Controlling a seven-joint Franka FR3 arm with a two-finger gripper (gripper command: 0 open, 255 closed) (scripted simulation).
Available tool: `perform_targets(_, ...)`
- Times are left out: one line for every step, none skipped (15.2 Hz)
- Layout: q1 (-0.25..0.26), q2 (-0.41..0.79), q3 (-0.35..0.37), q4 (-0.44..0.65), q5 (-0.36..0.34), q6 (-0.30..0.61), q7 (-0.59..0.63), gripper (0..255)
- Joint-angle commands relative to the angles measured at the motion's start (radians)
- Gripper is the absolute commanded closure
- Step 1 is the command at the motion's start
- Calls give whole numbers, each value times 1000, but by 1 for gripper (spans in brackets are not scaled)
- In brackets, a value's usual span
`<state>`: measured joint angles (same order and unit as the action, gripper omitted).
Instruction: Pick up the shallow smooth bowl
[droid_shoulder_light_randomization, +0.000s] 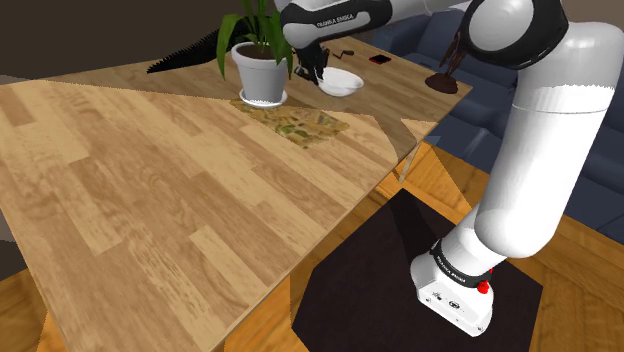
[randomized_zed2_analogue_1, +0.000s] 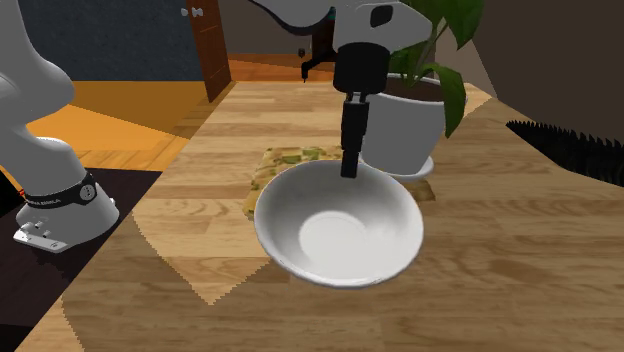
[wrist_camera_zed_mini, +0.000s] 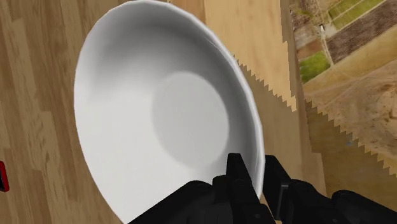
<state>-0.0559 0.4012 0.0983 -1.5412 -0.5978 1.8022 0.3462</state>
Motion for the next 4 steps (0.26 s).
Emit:
perform_targets(2, -5, 2, 20, 4, -18, -12, 255)
perform_targets(3, -8, 2, 29, 5, -28, -18, 255)
perform_targets(3, -9, 2, 30, 5, -30, -19, 255)
perform_targets(3, -8, 2, 31, 5, -30, -19, 255)
